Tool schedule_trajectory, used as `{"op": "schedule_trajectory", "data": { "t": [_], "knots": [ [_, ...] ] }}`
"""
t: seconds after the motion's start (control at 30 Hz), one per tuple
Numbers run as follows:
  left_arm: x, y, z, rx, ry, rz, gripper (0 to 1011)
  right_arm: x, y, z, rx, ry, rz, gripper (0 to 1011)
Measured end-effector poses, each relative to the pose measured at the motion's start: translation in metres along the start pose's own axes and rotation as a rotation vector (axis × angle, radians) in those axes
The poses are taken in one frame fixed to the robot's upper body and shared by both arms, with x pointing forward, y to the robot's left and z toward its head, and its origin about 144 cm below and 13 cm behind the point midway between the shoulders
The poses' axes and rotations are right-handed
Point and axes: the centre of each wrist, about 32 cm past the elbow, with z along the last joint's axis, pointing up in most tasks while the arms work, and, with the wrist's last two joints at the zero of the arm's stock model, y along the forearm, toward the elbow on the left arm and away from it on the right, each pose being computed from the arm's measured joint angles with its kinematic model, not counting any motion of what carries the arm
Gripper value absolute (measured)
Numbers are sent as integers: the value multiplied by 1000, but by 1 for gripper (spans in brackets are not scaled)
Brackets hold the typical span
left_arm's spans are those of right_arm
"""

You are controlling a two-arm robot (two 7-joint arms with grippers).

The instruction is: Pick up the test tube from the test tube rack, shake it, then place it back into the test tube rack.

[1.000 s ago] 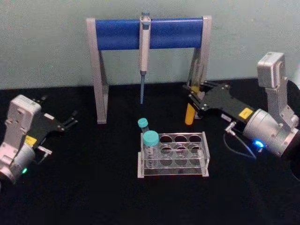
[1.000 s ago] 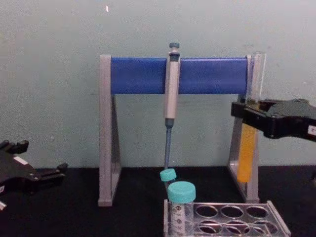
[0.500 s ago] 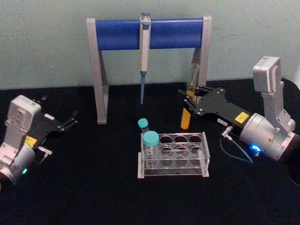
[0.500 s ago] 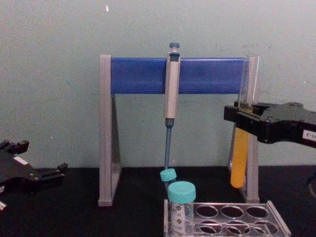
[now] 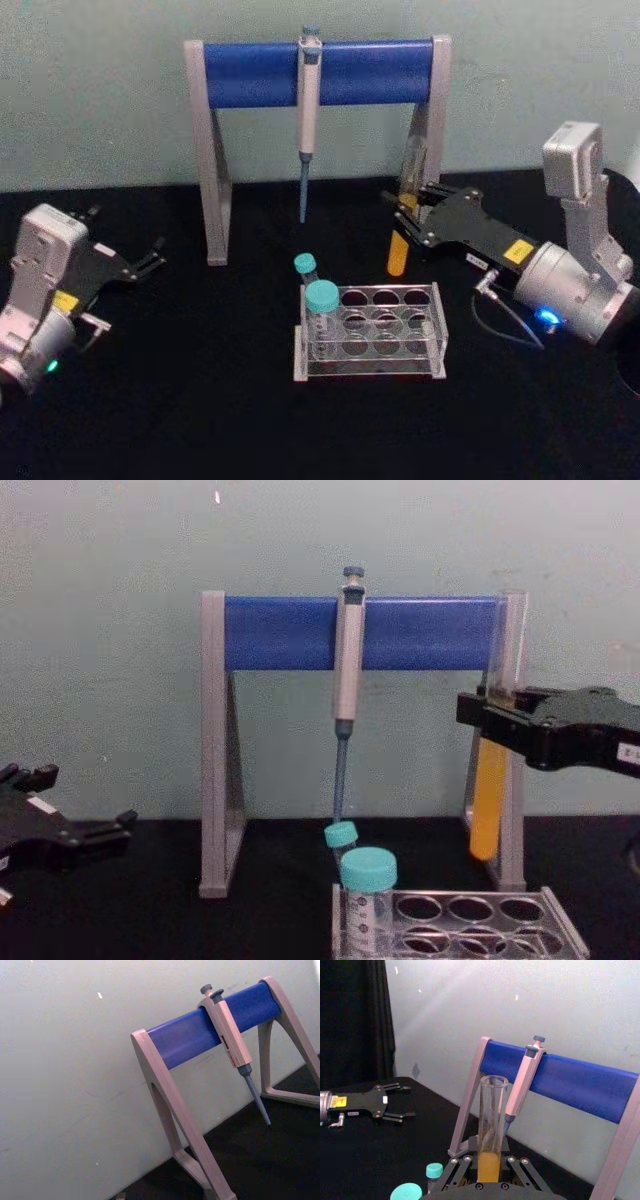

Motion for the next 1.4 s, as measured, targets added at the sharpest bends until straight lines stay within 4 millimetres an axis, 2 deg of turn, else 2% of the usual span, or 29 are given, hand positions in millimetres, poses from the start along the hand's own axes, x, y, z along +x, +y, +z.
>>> {"op": "schedule_trajectory", "data": {
  "t": [0.37, 0.9, 1.4],
  "knots": [
    [0, 0, 0, 0, 0, 0, 1002, 4, -12, -2, 16, -12, 12, 232],
    [0, 0, 0, 0, 0, 0, 1001, 0, -32, -12, 34, -28, 35, 232],
    [0, 0, 0, 0, 0, 0, 1001, 7, -37, -27, 52, 2, 20, 232]
  ]
}}
